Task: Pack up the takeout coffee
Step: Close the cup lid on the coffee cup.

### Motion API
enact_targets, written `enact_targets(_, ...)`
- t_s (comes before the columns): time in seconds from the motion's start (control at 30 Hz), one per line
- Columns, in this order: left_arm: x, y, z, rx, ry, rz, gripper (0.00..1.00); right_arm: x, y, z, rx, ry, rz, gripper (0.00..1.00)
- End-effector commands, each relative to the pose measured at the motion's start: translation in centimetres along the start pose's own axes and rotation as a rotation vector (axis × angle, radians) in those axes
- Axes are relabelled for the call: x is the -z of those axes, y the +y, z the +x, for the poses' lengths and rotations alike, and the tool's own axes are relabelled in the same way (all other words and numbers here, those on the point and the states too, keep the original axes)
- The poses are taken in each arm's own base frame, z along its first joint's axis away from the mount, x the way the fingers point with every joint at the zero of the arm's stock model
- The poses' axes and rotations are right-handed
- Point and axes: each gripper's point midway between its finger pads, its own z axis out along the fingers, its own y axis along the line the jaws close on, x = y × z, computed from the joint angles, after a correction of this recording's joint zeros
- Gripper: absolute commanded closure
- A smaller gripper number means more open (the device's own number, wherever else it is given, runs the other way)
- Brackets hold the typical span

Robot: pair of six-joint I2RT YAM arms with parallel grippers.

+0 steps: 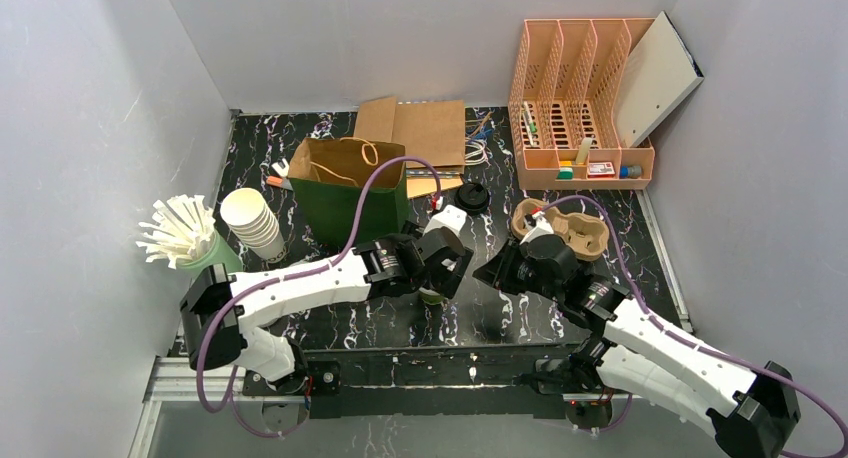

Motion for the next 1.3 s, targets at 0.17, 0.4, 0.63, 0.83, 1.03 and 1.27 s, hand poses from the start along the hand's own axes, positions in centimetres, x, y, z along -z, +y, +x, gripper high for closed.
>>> enact_targets(0.17,-0.2,0.4,-0.1,0.003,0.016,-0.050,0.14,0.3,2.1,-1.4,-0.006,-0.054,-0.088,0.74)
enact_targets(0.4,-0.5,0.4,0.2,0.001,0.027,-0.055,0.25,0.3,2.2,-1.4,-0.001,-0.051,-0.093,0.74)
enact_targets(0.63,-1.0,0.4,1.2,0.003,0.057,-0.055,0.28,-0.3,3.0,-0.1,0.015,0.023,-0.148,0.74)
enact_targets(0.83,-1.4,0.2,2.3,0.006,0.091,-0.049,0.30,-1.1,3.5,1.2,0.015,0.093,-0.189,0.73)
enact_targets(1.03,-1.6,0.3,3.1,-0.001,0.114,-0.049,0.31,-1.9,3.7,1.6,-0.010,0.110,-0.225,0.73)
enact_targets(1.27,-2.1,0.0,4.2,-0.014,0.153,-0.045,0.33,-2.5,3.1,2.1,-0.039,0.137,-0.230,0.73)
